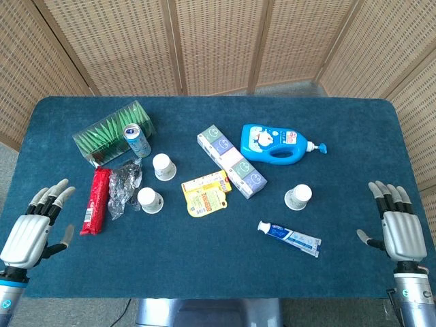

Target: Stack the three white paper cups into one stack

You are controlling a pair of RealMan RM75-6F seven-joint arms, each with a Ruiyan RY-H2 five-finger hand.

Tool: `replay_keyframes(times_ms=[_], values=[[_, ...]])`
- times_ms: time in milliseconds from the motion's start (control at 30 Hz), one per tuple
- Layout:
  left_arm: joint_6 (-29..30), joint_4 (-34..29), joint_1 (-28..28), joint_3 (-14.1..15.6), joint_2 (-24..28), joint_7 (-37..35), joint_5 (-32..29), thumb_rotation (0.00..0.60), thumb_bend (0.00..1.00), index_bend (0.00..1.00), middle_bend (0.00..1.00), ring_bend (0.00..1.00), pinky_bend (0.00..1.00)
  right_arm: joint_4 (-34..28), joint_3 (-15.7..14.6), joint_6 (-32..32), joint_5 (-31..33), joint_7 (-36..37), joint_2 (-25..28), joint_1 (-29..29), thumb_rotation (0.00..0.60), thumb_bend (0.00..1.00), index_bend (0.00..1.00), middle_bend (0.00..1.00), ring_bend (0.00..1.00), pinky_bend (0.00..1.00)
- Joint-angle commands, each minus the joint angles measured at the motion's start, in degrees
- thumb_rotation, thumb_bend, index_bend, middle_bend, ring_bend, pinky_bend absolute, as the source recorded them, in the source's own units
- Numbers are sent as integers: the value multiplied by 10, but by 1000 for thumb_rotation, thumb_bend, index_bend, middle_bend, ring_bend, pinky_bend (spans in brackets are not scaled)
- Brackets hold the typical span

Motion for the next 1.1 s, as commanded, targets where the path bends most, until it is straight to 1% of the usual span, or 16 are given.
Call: replay_keyframes(times_ms=[33, 367, 633, 833, 933, 1100], values=[[-1, 1, -1, 0, 0, -1, 0, 600, 573, 0, 19, 0, 9, 0, 0, -1, 1, -1, 0, 1, 600, 205, 0, 5, 0, 34], [1, 0, 1, 1, 3, -3, 3, 600, 572, 0, 19, 0, 9, -1, -1, 2, -2, 1, 0, -1, 600, 206, 0, 5, 0, 34], [-13, -1, -7, -2, 6, -2, -9, 600, 573, 0, 19, 0, 9, -3, 2, 0, 2, -2, -1, 1, 600, 204, 0, 5, 0, 34], [-46, -8, -23, -5, 14, 13, -34, 600, 572, 0, 9, 0, 9, -2, 5, -9, 10, -5, -2, 7, 600, 203, 0, 5, 0, 34], [-75, -13, -38, -6, 15, 30, -52, 600, 572, 0, 1, 0, 9, -1, 5, -14, 13, -6, -3, 9, 600, 205, 0, 5, 0, 34], [-115, -23, -67, -17, 7, 67, -84, 600, 571, 0, 0, 0, 9, 0, 6, -13, 17, -1, -1, 9, 600, 205, 0, 5, 0, 34]])
